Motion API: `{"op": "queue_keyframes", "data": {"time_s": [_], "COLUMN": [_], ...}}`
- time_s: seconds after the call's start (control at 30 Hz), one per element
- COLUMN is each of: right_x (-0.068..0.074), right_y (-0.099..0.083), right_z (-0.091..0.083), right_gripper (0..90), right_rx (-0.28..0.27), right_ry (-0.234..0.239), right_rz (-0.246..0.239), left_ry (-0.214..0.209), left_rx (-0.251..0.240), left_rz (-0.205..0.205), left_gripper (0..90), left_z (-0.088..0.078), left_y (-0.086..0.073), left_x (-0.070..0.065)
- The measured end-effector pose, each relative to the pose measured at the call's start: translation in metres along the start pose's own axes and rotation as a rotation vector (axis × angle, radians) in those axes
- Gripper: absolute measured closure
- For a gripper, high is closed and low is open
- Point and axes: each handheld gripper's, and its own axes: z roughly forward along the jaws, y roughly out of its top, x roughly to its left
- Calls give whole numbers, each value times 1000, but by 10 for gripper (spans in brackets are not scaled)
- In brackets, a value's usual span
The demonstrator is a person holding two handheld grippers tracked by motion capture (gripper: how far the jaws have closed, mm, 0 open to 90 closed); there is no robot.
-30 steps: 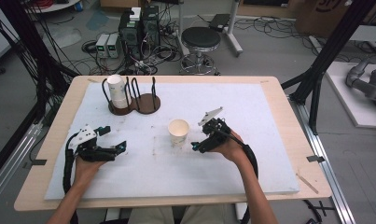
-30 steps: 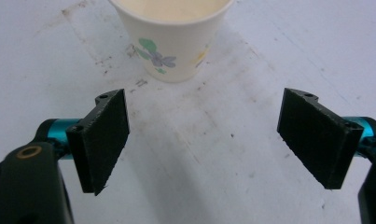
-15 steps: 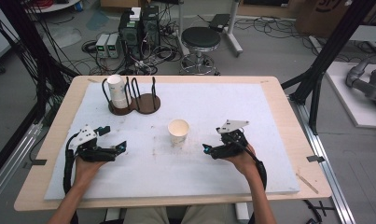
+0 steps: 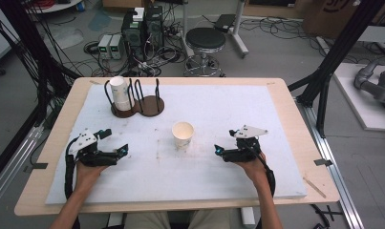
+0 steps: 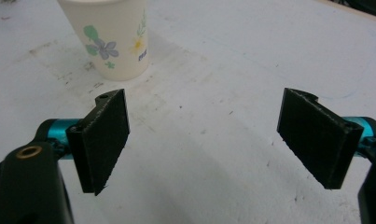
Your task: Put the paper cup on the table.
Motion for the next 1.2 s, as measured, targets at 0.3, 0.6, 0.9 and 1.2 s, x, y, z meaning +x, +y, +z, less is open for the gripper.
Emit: {"op": "queue_keyframes", "data": {"time_s": [0.3,0.6,0.9,1.2], "right_x": [-6,-11,-8,-5], "right_y": [-15,-23,-28,-34], "right_z": [-6,-10,-7,-6], "right_gripper": [172,171,172,172], "right_rx": [-145,-172,-209,-219], "right_ry": [-18,-24,-34,-49], "right_rz": [66,106,96,96], "left_ry": [1,4,5,7], "left_rx": [-6,-7,-18,-16], "left_rz": [-2,0,-2,-2], "left_gripper": [19,19,19,19], "left_z": [-1,-3,-3,-3], "left_y": [0,-1,-1,-1], "left_x": [-1,-1,-1,-1]}}
